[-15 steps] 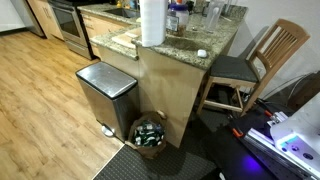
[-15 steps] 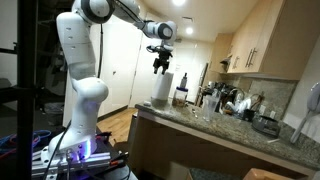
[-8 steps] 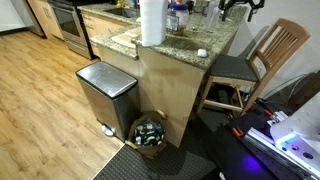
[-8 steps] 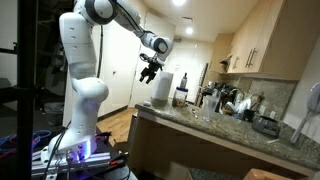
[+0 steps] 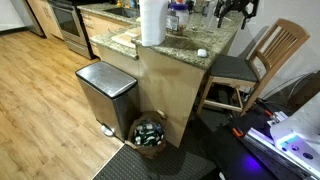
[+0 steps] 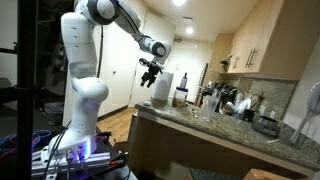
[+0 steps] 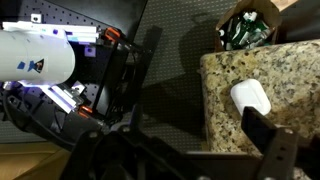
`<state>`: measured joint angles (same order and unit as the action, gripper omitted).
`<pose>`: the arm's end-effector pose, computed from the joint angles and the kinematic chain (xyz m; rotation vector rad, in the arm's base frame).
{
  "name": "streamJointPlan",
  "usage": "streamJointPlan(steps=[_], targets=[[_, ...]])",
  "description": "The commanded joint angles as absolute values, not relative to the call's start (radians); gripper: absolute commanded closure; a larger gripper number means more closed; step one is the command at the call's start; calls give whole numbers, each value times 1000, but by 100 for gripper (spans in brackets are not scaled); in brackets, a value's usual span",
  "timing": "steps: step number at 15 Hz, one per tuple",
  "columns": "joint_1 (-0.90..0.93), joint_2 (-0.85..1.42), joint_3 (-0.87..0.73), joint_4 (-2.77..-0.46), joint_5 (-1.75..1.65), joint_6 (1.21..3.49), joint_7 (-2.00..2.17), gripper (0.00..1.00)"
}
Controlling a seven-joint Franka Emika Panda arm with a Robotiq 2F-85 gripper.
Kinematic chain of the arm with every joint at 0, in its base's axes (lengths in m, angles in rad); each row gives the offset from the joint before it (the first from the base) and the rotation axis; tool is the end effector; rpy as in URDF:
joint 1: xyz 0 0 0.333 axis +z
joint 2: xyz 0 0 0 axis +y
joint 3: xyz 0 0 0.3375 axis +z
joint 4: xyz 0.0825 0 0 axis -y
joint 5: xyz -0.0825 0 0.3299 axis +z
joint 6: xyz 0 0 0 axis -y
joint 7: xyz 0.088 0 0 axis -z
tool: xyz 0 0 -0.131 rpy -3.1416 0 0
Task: Pick the white bottle and put it on the plastic bottle, then pick the white object and put it on the white bottle
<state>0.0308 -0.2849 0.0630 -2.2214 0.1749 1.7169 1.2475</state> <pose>0.3763 0.0577 0.4932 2.5537 -1.7524 -0.4145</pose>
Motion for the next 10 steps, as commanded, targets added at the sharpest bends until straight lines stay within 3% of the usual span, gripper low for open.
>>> streamJointPlan(steps=[1,3,4,10], targets=[[29,-274,104,-2349,139,1886,1226,0],[34,-266,126,-2400,95,2027,1224,0],[31,-262,114,-2350,126,1930,1244,0],[31,-264,126,-2373,61,2041,1212,0]])
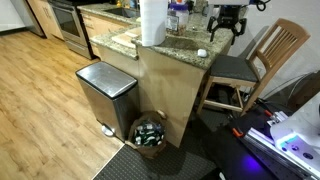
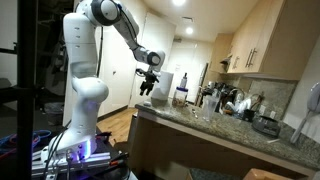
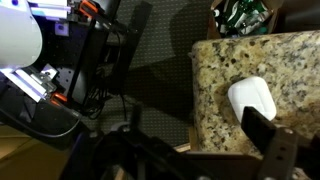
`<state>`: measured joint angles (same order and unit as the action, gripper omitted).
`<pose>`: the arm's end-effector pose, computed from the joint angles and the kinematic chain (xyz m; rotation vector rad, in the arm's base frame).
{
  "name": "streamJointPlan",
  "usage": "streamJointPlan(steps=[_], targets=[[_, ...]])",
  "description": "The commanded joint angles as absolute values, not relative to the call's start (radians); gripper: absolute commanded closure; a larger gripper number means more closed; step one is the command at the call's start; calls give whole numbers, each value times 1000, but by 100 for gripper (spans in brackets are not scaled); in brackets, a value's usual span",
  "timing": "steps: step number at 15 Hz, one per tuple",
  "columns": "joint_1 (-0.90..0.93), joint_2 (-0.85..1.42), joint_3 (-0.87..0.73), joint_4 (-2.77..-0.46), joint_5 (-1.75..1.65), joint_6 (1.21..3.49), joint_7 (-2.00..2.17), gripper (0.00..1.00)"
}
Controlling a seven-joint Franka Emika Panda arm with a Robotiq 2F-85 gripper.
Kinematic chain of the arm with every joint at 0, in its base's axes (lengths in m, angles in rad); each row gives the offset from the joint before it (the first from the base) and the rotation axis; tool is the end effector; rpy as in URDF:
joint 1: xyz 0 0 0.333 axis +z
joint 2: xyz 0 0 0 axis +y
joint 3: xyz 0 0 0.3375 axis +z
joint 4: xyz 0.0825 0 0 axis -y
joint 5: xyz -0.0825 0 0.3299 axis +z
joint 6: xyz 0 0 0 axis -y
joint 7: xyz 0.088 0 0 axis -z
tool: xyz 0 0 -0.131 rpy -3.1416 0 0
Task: Pick the white bottle and put it on the plastic bottle, then pick the white object and put it on the white bottle
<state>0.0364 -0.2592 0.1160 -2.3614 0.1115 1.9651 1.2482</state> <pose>0.3830 0.0704 0.4420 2.5983 -1.6870 -0.2339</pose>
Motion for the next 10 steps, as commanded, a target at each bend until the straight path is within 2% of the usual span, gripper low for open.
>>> streamJointPlan(steps=[1,4,10], targets=[[30,-263,129,-2373,27,2071,1198,0],[35,-260,127,-2378,-13,2146,1160,0],[37,-257,128,-2364,55,2115,1105,0]])
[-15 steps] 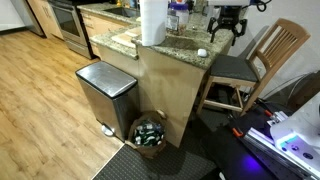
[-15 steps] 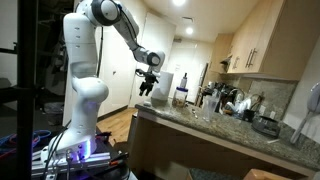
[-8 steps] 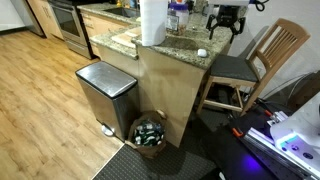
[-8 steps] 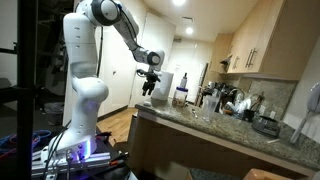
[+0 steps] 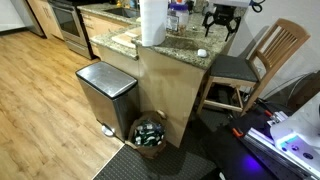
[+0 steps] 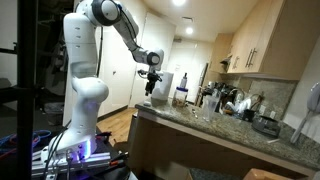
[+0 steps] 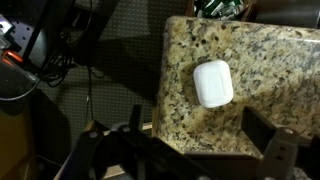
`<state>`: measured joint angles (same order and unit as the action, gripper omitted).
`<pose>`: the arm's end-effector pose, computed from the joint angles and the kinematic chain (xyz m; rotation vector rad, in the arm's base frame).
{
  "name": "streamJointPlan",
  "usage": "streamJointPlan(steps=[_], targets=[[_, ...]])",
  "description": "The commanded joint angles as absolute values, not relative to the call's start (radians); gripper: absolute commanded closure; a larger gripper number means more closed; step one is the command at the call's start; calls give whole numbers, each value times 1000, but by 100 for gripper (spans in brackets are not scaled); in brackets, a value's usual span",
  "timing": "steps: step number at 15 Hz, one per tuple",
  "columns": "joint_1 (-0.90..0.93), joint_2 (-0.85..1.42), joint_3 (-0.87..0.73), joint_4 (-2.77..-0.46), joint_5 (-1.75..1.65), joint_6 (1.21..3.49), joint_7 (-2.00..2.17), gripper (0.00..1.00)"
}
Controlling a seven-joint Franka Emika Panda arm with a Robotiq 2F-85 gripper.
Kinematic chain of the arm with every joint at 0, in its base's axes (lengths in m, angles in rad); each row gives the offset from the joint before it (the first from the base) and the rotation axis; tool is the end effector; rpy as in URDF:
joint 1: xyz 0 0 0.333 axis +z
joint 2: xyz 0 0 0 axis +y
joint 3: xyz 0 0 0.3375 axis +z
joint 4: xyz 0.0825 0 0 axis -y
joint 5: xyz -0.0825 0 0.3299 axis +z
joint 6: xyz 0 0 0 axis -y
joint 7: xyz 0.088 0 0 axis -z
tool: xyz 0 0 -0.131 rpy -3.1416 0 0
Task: Pick the white bottle and put it on the plastic bottle, then pick the white object and put it on the white bottle
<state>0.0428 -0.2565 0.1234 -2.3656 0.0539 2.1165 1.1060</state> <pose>0.4024 0.0732 0.4509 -2.7644 1.4595 0.0063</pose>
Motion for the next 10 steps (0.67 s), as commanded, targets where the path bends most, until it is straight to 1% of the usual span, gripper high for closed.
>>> streamJointPlan(steps=[1,3,8,10], targets=[[38,-257,129,-2364,57,2115,1102,0],[35,-259,132,-2368,51,2125,1122,0],[40,-256,129,-2376,-4,2236,1056,0],[51,-253,119,-2367,44,2198,1013,0]])
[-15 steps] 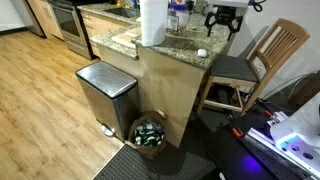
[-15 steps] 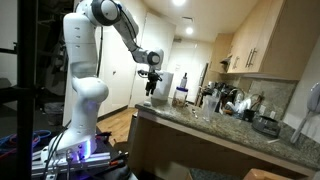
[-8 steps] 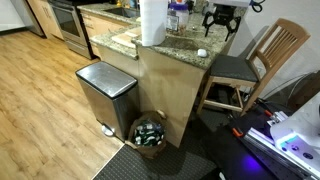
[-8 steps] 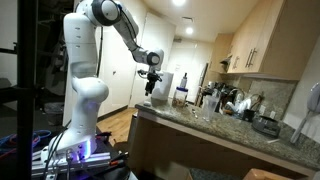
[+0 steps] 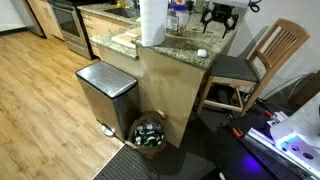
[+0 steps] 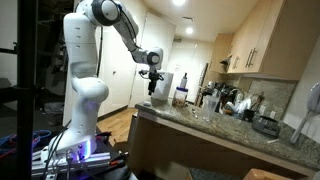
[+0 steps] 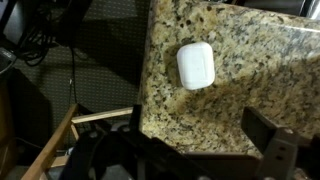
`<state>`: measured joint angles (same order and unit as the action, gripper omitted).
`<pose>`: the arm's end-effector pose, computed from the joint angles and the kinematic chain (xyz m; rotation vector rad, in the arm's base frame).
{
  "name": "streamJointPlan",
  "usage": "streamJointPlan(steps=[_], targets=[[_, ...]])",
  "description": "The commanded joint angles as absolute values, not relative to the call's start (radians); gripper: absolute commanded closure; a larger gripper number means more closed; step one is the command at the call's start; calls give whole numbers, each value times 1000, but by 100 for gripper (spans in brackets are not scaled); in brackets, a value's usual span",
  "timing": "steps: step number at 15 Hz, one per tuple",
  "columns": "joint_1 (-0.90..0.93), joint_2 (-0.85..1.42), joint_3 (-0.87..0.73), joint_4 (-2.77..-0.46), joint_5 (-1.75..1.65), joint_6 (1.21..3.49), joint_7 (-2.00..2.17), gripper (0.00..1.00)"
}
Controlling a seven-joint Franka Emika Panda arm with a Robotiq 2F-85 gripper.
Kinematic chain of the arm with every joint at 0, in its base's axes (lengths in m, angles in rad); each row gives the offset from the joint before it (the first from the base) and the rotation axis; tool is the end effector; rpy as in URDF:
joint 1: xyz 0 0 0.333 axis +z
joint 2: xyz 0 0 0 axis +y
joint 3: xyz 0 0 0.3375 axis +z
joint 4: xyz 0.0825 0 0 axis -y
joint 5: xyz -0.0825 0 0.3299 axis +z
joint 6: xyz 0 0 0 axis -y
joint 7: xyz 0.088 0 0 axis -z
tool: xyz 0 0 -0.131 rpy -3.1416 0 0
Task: Pick the white bottle and put it on the plastic bottle, then pick the white object and put it on the white bottle
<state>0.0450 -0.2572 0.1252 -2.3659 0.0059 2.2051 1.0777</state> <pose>0.4135 0.0737 0.4594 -2.7868 1.3692 -0.1436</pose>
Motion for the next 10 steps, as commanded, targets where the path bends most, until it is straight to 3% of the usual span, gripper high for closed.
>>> streamJointPlan(steps=[1,6,10], targets=[[49,-254,121,-2366,49,2180,1014,0],[40,-257,132,-2365,33,2197,1035,0],[40,-296,125,-2218,32,1878,1047,0]])
